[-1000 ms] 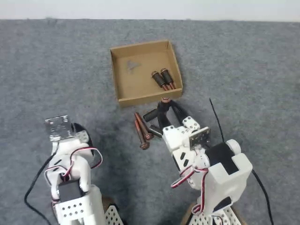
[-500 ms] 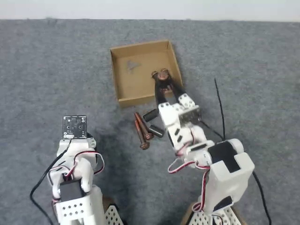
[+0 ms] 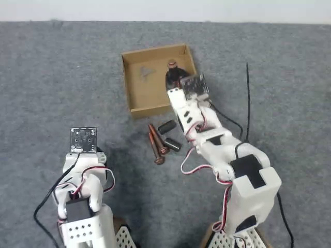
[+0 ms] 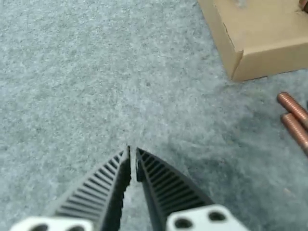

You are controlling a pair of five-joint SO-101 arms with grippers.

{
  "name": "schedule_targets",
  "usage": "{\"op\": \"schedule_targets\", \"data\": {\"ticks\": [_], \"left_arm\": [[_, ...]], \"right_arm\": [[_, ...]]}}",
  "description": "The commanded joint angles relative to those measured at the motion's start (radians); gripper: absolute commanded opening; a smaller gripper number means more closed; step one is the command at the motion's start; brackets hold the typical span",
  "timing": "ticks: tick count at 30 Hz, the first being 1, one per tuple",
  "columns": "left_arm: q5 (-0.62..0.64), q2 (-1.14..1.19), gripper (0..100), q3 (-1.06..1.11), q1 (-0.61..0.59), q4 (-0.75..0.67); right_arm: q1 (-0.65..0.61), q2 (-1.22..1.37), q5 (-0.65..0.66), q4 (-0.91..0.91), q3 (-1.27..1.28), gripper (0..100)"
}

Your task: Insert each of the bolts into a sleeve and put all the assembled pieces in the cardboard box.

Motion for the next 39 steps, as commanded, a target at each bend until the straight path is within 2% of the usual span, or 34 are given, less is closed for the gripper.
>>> {"op": "schedule_targets", "data": {"ticks": [1, 9, 13, 27, 33, 39], "left_arm": [[-0.017, -0.014, 2, -0.012, 0.003, -0.002], [-0.017, -0.014, 2, -0.012, 0.003, -0.002], [-0.017, -0.014, 2, -0.012, 0.003, -0.002], [-0.017, -0.014, 2, -0.012, 0.003, -0.002], [-0.017, -0.014, 2, -0.012, 0.003, -0.002], [-0.017, -0.014, 2, -0.012, 0.003, -0.002]], "right_arm": [[0.05, -0.024, 0.021, 0.165, -0.175, 0.6], [0.093, -0.024, 0.021, 0.705, -0.459, 0.6], [0.093, -0.001, 0.021, 0.901, -0.568, 0.6], [0.108, 0.32, 0.021, 1.377, -1.059, 0.8], [0.111, 0.375, 0.021, 1.529, -1.174, 13.1], [0.105, 0.329, 0.018, 1.572, -1.191, 6.8]]}}
